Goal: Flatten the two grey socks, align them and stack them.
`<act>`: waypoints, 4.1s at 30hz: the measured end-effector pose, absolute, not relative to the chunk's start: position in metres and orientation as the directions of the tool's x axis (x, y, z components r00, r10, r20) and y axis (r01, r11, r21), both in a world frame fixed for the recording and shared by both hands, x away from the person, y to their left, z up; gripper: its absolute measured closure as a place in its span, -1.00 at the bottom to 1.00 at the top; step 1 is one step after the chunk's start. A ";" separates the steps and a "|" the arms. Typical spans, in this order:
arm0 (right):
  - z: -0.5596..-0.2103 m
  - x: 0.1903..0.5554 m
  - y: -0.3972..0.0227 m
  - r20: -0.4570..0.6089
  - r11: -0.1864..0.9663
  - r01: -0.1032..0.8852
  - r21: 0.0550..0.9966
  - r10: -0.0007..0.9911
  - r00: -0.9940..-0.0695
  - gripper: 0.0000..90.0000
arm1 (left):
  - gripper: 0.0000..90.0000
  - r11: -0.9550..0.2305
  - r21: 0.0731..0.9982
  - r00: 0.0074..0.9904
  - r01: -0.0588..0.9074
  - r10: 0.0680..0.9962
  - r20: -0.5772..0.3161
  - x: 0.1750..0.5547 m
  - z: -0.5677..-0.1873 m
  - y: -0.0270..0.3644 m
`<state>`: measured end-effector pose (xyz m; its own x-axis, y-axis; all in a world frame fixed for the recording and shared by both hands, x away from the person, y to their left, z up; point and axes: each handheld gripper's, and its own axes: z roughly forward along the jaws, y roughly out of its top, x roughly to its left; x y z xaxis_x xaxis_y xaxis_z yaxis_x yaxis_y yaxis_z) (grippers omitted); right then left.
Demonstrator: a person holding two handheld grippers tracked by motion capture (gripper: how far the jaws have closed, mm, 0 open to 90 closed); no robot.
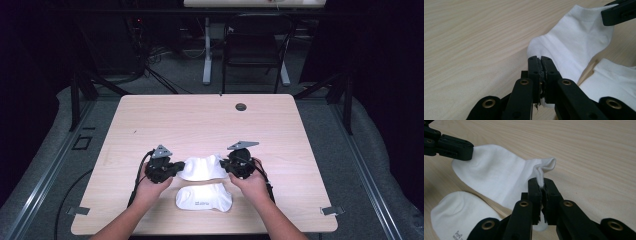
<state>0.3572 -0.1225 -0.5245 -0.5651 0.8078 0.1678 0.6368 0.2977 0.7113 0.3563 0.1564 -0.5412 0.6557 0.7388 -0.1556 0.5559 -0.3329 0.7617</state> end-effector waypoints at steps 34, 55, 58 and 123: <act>-0.514 0.316 -0.130 0.175 0.332 0.621 0.710 0.771 -0.612 0.91 | 0.94 -0.383 0.748 0.708 0.543 0.688 -0.162 0.319 -0.535 0.159; -0.519 0.285 -0.133 0.187 0.345 0.615 0.709 0.749 -0.636 0.91 | 0.94 -0.377 0.744 0.711 0.551 0.679 -0.182 0.296 -0.542 0.163; -0.519 0.282 -0.132 0.183 0.353 0.615 0.706 0.747 -0.639 0.91 | 0.94 -0.375 0.741 0.708 0.557 0.681 -0.188 0.293 -0.543 0.163; -0.541 0.275 -0.135 0.176 0.347 0.579 0.738 0.729 -0.662 0.53 | 0.60 -0.364 0.744 0.718 0.560 0.662 -0.216 0.281 -0.560 0.161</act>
